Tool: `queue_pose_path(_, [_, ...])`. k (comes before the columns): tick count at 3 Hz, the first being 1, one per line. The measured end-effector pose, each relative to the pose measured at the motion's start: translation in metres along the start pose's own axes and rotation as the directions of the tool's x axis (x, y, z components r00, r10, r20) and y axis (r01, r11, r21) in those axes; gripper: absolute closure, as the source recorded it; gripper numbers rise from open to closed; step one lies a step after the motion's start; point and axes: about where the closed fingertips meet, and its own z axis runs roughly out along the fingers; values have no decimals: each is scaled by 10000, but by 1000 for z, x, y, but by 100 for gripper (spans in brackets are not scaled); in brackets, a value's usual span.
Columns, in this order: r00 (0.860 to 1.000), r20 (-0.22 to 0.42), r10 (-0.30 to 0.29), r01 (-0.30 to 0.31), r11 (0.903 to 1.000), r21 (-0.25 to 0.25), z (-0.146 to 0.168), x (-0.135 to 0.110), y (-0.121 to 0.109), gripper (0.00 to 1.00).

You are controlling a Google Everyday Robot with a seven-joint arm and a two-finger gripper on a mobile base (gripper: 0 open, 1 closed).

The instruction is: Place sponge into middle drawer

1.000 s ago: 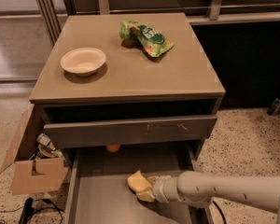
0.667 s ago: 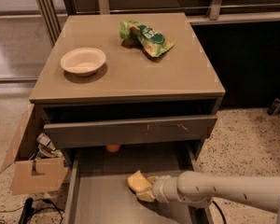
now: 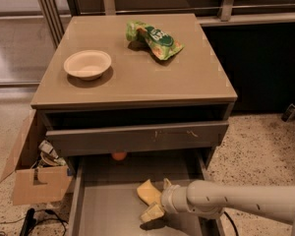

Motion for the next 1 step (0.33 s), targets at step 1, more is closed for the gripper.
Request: queue_pose_path(1, [10000,0,0,0,10000,0,0,0,0,0])
